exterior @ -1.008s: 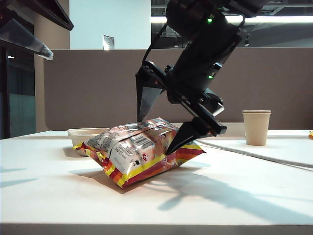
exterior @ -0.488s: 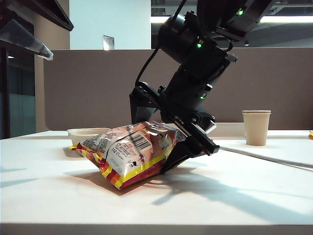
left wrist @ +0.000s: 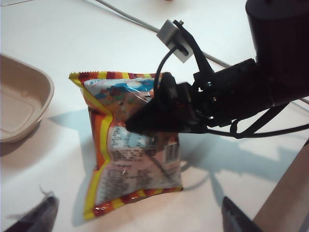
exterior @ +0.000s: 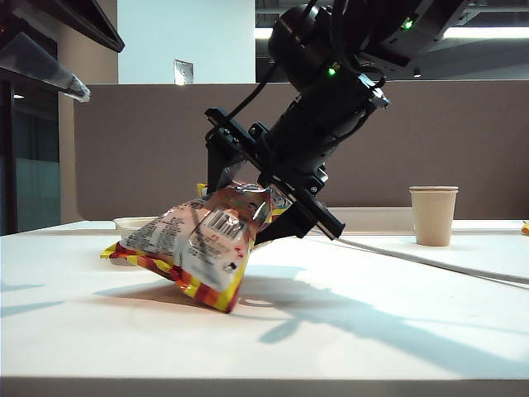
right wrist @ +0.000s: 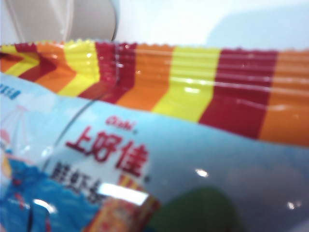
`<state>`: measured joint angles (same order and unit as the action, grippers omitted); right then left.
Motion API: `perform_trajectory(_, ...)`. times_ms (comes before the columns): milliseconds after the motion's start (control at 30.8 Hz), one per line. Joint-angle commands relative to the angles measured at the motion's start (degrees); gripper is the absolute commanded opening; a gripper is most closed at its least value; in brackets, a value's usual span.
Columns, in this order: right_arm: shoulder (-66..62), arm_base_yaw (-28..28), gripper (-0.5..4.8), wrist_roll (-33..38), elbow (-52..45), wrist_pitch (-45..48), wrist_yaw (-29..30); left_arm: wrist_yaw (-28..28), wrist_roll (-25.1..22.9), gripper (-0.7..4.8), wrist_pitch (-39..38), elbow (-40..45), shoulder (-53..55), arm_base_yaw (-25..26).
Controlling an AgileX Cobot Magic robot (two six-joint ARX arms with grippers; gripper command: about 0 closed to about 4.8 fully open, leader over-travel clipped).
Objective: Pick up a bag of chips and put them in the box.
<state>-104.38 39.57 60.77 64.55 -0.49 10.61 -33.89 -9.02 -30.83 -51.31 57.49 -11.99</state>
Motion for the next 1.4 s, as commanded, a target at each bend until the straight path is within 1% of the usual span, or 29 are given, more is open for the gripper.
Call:
perform_trajectory(33,0.3,-0.7,2.95,-4.5,0.2,-0.6,0.3,-0.2,0.0,4.39,0.0,-0.1,-0.1,-0.1)
perform_trajectory(130,0.3,-0.9,2.72,-7.1,0.2,-0.8,0.3,-0.2,0.0,4.39,0.1,-0.1,-0.1,-0.1)
perform_trajectory(293,0.9,-1.7,2.72,-12.6,0.2,-0.8,0.7,-0.1,0.0,4.39,0.1,-0.1,-0.1,0.0)
perform_trajectory(488,1.6,-3.0,2.72,-19.8,0.9,-1.1,1.9,2.2,-0.2,4.39,0.0,-0.1,-0.1,0.0)
perform_trajectory(585,1.6,-3.0,2.72,-24.0,2.9,-1.4,3.3,2.5,-0.3,4.39,0.1,-0.1,-0.1,0.0)
perform_trajectory(715,1.6,-3.0,2.72,-28.6,6.6,-1.5,5.0,4.8,-0.7,4.39,0.1,-0.1,-0.1,0.0)
perform_trajectory(845,1.6,-3.0,2.72,-32.2,11.0,-2.3,4.8,6.8,-1.0,4.39,0.2,-0.1,-0.1,0.0)
perform_trajectory(910,1.6,-3.0,2.68,-35.1,12.8,-2.3,4.3,8.1,-1.5,4.39,0.1,-0.1,-0.1,0.0)
perform_trajectory(1040,1.4,-3.0,2.59,-40.0,15.6,-2.2,1.2,10.1,-1.6,4.39,0.1,-0.1,-0.1,0.0)
perform_trajectory(1138,0.6,-3.1,2.59,-41.8,17.8,-2.1,0.9,12.2,-1.6,4.39,0.1,-0.1,-0.1,0.0)
perform_trajectory(1398,-4.9,-3.7,2.59,-43.4,25.7,-4.0,2.3,12.3,-1.6,4.39,0.0,-0.1,-0.1,0.0)
